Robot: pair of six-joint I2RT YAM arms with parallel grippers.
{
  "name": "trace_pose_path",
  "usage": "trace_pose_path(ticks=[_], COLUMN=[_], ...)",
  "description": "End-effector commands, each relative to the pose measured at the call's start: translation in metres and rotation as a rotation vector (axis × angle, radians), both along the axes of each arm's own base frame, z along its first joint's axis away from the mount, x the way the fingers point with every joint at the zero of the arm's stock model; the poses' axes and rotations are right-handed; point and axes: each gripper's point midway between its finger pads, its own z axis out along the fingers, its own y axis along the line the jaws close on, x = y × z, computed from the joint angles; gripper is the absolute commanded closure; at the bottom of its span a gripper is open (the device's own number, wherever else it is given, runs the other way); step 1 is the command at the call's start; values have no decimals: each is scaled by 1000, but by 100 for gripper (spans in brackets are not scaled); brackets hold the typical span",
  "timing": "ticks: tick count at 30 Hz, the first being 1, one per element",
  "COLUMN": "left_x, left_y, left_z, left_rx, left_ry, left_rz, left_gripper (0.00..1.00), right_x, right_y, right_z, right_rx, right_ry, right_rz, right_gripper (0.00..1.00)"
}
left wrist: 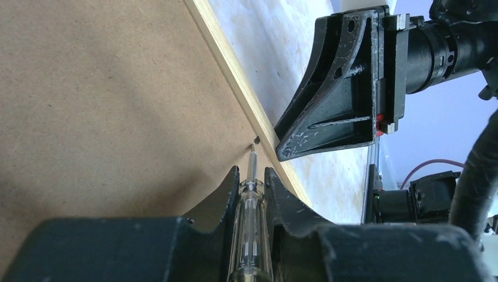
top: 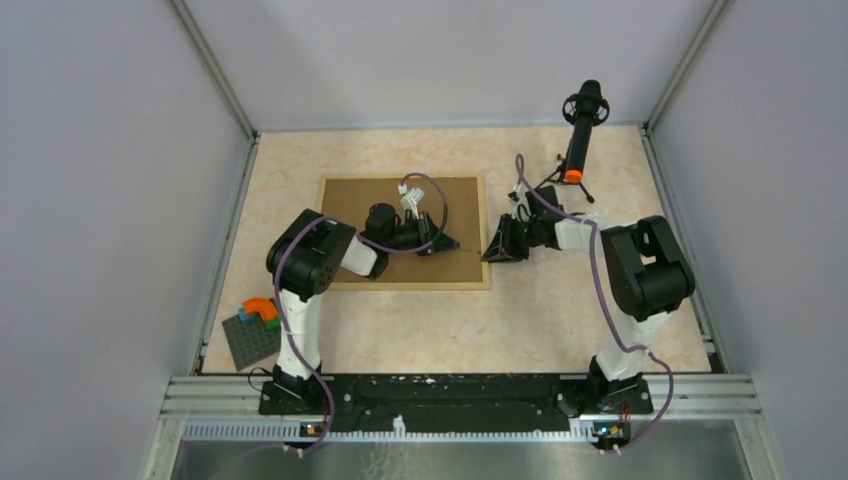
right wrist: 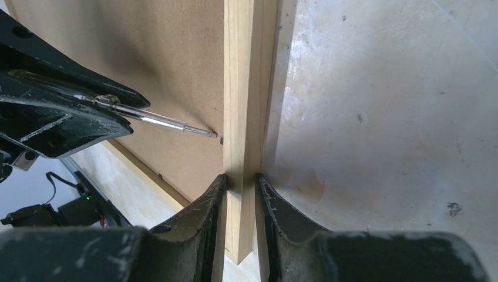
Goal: Take the photo out of the frame
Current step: Release the photo frame item from the photo frame.
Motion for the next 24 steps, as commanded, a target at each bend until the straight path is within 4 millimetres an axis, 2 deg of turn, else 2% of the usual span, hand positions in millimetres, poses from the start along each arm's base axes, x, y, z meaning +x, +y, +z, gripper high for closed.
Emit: trace_pose_path(ticks=[1, 12, 17, 20, 24], left_x=[-3, -13, -27, -30, -31], left_y=[-7, -19, -28, -34, -47], left_z=[-10, -30, -43, -38, -15], left_rx=[8, 17, 24, 11, 2], left_ry=[-5, 68, 106, 96, 18], left_rz=[-16, -21, -55, -71, -101], left_gripper=[100, 100, 100, 100, 100], right_x=[4, 1, 1, 1, 1], right_y=[-8, -3, 1, 6, 13], right_z=[-16, -19, -22, -23, -25], right_rx=[-41, -13, -12, -14, -17], right_ry=[20, 29, 36, 34, 37], right_rz=[-32, -15, -6, 8, 18], right_gripper=[80, 91, 96, 98, 100])
